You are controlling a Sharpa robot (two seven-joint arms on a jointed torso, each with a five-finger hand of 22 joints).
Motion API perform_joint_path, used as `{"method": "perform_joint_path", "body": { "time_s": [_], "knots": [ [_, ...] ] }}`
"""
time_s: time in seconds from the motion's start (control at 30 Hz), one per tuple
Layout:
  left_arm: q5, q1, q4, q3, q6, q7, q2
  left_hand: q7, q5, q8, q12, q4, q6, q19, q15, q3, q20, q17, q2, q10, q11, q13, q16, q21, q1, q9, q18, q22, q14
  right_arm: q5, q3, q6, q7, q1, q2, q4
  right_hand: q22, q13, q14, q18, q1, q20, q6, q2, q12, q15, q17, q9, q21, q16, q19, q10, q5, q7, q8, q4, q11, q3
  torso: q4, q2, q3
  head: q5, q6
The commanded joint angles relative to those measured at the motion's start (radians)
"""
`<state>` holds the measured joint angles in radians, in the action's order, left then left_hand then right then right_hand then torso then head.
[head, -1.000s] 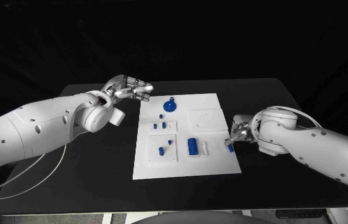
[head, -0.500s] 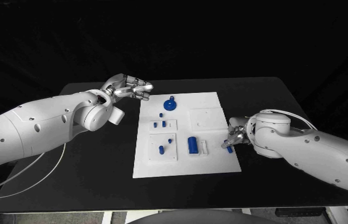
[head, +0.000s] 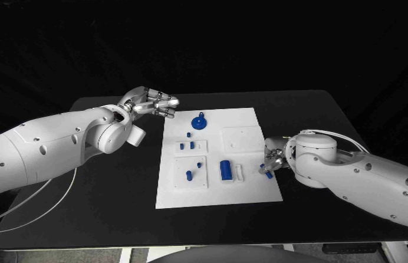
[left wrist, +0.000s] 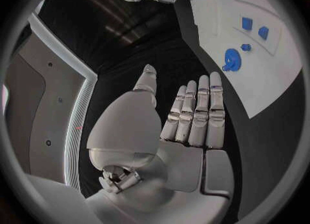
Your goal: Assemble the parts on the task board
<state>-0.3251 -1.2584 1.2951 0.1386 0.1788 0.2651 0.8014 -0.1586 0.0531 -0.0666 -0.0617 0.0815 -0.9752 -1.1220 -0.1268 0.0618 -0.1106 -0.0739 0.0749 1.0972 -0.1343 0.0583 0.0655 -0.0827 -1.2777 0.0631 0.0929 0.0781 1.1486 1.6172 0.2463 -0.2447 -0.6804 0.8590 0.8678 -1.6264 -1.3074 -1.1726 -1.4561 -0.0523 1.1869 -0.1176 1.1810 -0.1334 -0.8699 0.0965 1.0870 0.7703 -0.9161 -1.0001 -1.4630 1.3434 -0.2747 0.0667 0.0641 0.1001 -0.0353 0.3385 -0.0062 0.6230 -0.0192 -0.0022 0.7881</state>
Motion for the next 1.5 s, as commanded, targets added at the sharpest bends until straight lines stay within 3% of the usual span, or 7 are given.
{"method": "perform_joint_path", "body": {
  "time_s": [0.03,0.2,0.4,0.83,1.23,1.5],
  "knots": [
    [-0.006,0.0,0.003,-0.001,-0.014,0.002,0.0,0.002,0.002,-0.005,-0.002,0.0,-0.003,0.001,-0.003,0.003,-0.005,0.001,-0.007,0.005,-0.005,0.001,-0.004,0.007,0.0,0.0,-0.001,-0.002,-0.007,0.012,-0.019,-0.059,-0.046,-0.023,0.003,0.016,-0.121,0.001,-0.001,0.005,-0.002,0.003,-0.001,0.043,0.004,-0.005,0.0,-0.689,-0.004,0.003,-0.01,-0.005,-0.069,0.007,-0.001,0.123,0.0,0.145,-0.0003,0.0,-0.0005,0.0,0.001],
    [-0.007,0.0,0.003,-0.001,-0.014,0.0,0.0,0.002,0.002,-0.005,-0.002,0.0,-0.003,0.001,-0.003,0.003,-0.005,0.001,-0.007,0.005,-0.005,0.001,-0.004,0.007,0.0,0.0,-0.001,-0.002,-0.007,-0.071,-0.019,-0.011,-0.047,-0.023,0.005,0.019,-0.123,0.001,0.0,0.0,-0.067,0.004,-0.014,0.054,-0.001,-0.005,0.002,-0.702,-0.027,-0.002,-0.007,-0.003,-0.183,0.013,-0.002,0.171,0.002,0.265,0.0001,0.0,-0.0006,0.002,0.002],
    [-0.008,0.0,0.003,0.0,-0.015,-0.001,0.001,0.002,0.002,-0.005,-0.002,0.0,-0.003,0.001,-0.003,0.003,-0.005,0.001,-0.007,0.005,-0.005,0.001,-0.004,0.007,0.0,0.0,-0.001,-0.002,-0.007,-0.18,-0.019,0.06,-0.045,-0.024,0.007,0.023,-0.123,0.002,0.001,-0.002,-0.086,0.003,-0.008,0.051,-0.004,-0.003,0.002,-0.702,-0.04,-0.004,-0.001,-0.002,-0.234,0.012,-0.001,0.176,0.0,0.294,0.0007,0.0,-0.0006,0.003,0.002],
    [-0.012,0.0,0.003,0.0,-0.019,-0.005,0.002,0.002,0.002,-0.005,-0.002,0.0,-0.003,0.001,-0.003,0.003,-0.005,0.001,-0.007,0.005,-0.005,0.001,-0.004,0.007,0.0,0.0,-0.001,-0.002,-0.007,-0.394,-0.009,0.22,-0.026,-0.023,0.017,0.004,-0.124,0.006,0.001,-0.002,-0.086,0.001,0.006,0.051,-0.001,0.0,0.0,-0.7,-0.059,-0.005,-0.001,0.001,-0.244,0.007,-0.001,0.175,-0.004,0.234,0.0008,0.0,0.0001,0.004,0.001],
    [-0.014,0.0,0.004,0.0,-0.021,-0.007,0.002,0.002,0.002,-0.006,-0.002,-0.003,-0.004,0.002,-0.003,0.004,-0.005,0.001,-0.01,0.005,-0.005,0.001,-0.004,0.007,0.0,0.0,-0.001,-0.002,-0.007,-0.548,0.003,0.378,0.014,-0.023,0.019,-0.036,-0.12,0.021,0.005,-0.002,-0.083,0.001,0.01,0.044,0.021,0.0,-0.016,-0.7,-0.04,0.015,0.002,-0.006,-0.257,0.006,-0.001,0.176,-0.004,0.216,0.0004,0.0,0.0006,0.006,0.002],
    [-0.015,0.0,0.004,0.0,-0.022,-0.008,0.002,0.002,0.002,-0.006,-0.002,-0.003,-0.004,0.002,-0.003,0.004,-0.005,0.001,-0.01,0.005,-0.005,0.001,-0.004,0.007,0.0,0.0,-0.001,-0.002,-0.007,-0.573,0.009,0.387,0.016,-0.023,0.014,-0.038,-0.12,0.022,0.002,-0.002,-0.084,0.0,0.012,0.044,0.021,0.001,-0.014,-0.7,-0.04,0.014,0.001,-0.004,-0.259,0.005,-0.001,0.174,-0.005,0.211,0.0005,0.0,0.0007,0.006,0.001]
  ]
}}
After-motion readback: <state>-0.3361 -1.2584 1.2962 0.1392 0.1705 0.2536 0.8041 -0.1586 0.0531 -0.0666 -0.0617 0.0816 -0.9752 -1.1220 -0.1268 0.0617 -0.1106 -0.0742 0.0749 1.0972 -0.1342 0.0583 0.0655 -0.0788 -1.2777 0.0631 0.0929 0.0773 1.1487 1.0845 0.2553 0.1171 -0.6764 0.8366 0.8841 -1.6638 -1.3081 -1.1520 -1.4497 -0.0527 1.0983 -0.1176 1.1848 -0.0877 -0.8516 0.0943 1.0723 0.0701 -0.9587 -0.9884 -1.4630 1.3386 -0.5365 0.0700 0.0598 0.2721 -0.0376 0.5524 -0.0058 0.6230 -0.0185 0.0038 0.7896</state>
